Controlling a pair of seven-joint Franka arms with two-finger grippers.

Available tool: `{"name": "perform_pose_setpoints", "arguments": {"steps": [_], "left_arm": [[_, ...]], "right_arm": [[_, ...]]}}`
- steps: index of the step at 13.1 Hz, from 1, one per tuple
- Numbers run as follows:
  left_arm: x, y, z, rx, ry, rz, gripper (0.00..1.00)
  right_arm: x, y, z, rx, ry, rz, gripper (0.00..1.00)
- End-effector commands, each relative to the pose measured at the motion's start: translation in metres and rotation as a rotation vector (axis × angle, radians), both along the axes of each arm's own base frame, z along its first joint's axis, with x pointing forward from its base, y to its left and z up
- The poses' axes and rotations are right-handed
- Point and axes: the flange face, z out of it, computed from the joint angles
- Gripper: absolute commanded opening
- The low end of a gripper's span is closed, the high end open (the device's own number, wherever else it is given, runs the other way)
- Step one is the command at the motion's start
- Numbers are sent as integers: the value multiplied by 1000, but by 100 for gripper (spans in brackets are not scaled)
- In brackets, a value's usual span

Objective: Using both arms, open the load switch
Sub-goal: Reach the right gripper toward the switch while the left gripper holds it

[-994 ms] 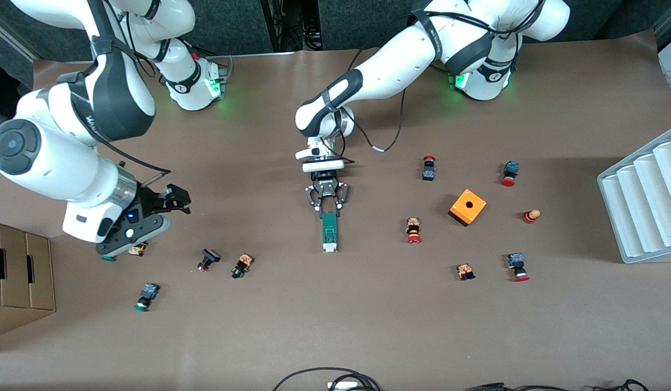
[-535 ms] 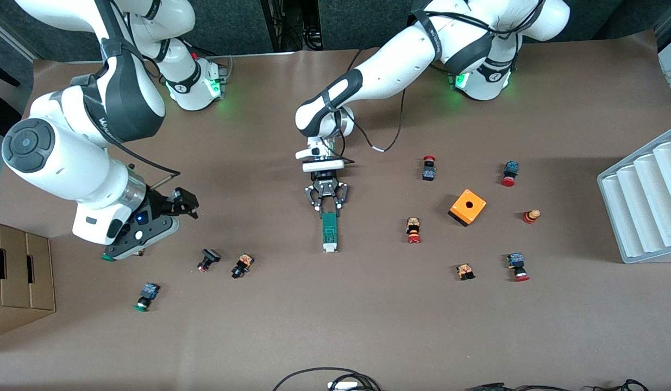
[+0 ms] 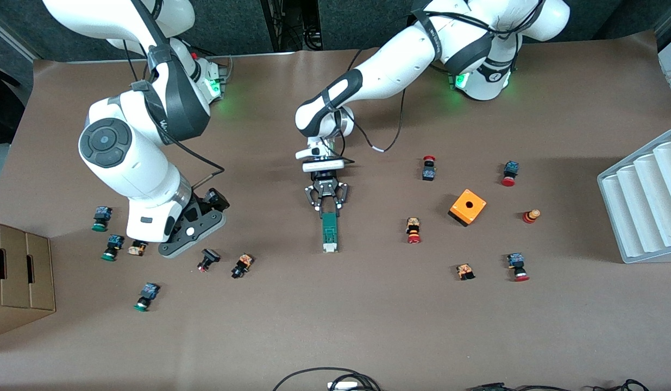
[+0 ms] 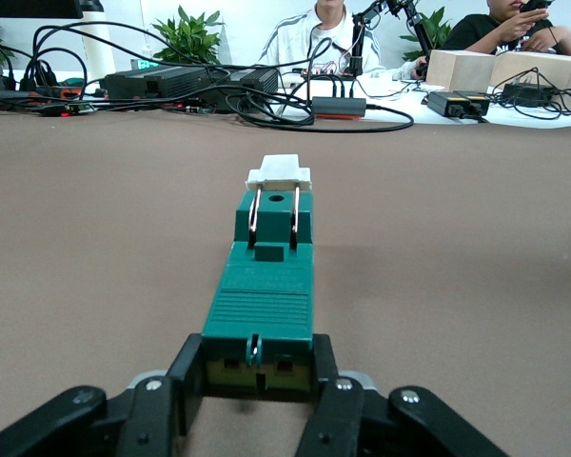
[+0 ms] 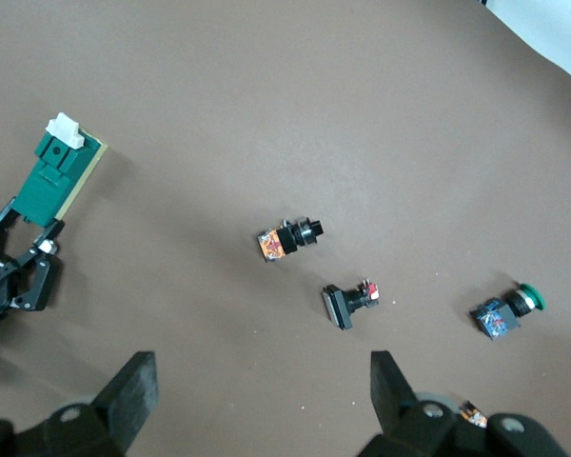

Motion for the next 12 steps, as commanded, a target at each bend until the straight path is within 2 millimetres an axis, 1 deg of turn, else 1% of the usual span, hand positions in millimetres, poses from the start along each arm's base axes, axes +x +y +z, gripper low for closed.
{"name": "perform_pose_setpoints", "arguments": {"steps": [1, 2, 4, 7, 10, 11, 12], "left_arm": [[-2, 3, -11, -12, -9, 27, 28], [-2, 3, -11, -12, -9, 27, 28], [-2, 3, -11, -12, -10, 25, 28], [-2, 3, -11, -12, -10, 25, 28], [-2, 3, -10, -11, -10, 24, 28], [-2, 3, -10, -11, -10, 24, 28], [-2, 3, -10, -11, -10, 24, 28]], "right_arm": [[1, 21, -3, 34, -4, 36, 100], [0, 32, -4, 37, -27, 59, 100], [8, 38, -13, 49, -65, 84, 100], [23, 45, -29, 54, -131, 214, 100], [27, 71, -46, 62, -143, 261, 100], [25, 87, -53, 66, -155, 282, 100], [25, 97, -58, 71, -169, 294, 100]]}}
